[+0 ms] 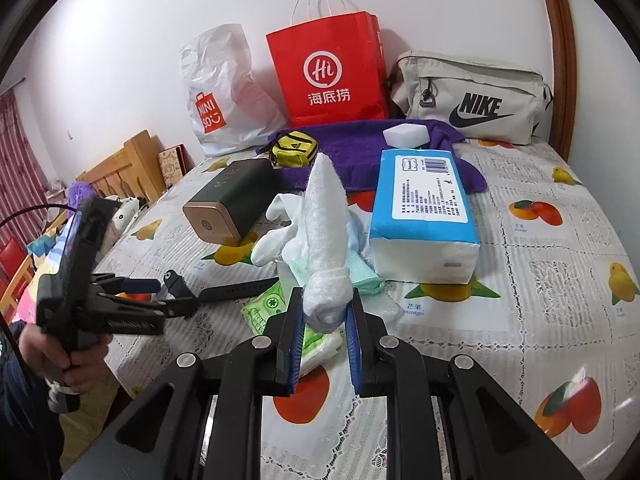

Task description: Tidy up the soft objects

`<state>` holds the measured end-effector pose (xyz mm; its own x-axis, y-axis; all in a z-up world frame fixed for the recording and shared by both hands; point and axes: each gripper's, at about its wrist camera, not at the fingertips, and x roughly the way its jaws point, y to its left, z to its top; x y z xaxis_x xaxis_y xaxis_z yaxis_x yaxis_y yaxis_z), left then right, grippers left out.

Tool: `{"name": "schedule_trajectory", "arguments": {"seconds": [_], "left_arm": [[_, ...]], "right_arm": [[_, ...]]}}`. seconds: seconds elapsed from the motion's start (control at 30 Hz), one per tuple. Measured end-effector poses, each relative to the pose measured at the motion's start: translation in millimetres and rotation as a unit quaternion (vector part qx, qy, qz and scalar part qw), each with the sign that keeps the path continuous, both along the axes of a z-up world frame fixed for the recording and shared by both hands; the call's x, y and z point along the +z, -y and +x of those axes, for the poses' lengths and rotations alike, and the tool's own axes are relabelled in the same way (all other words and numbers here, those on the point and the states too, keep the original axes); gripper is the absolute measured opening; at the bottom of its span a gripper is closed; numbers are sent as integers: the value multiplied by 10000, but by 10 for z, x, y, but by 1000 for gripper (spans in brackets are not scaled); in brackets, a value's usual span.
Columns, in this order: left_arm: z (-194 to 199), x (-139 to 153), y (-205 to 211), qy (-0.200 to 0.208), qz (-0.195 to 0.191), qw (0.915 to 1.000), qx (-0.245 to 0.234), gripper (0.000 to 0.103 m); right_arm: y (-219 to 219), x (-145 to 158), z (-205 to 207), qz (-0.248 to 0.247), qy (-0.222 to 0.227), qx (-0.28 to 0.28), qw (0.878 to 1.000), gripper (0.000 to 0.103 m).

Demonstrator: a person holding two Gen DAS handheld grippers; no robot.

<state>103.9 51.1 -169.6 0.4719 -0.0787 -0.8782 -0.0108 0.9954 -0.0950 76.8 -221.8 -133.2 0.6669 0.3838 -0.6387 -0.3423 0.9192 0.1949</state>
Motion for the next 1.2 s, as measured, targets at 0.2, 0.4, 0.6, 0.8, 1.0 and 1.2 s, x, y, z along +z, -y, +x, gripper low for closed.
{"name": "schedule_trajectory", "arguments": {"seconds": [0.2,0.4,0.6,0.8,1.0,1.2], "left_arm": [[-53,-23,-128,28,-423,9986,328,70],[70,-38,-23,306,-408,9983,294,59],[121,-14,16,382,-267,9986,269,53],[95,-13,-56,358,-196,9987,293,28],[89,-16,-59,150,-235,9977,611,36],[90,-29,57,65,-523,9970,569,42]], "right_arm": [[8,-25,16,15,-53,23,10000,19],[20,-55,35,40,-118,31,9999,19],[76,-100,93,30,-222,-80,9997,19],[81,-117,122,19,-236,-80,9997,19],[80,-149,133,-8,-284,-62,9996,19],[133,-152,130,89,-270,-55,9996,19]]}}
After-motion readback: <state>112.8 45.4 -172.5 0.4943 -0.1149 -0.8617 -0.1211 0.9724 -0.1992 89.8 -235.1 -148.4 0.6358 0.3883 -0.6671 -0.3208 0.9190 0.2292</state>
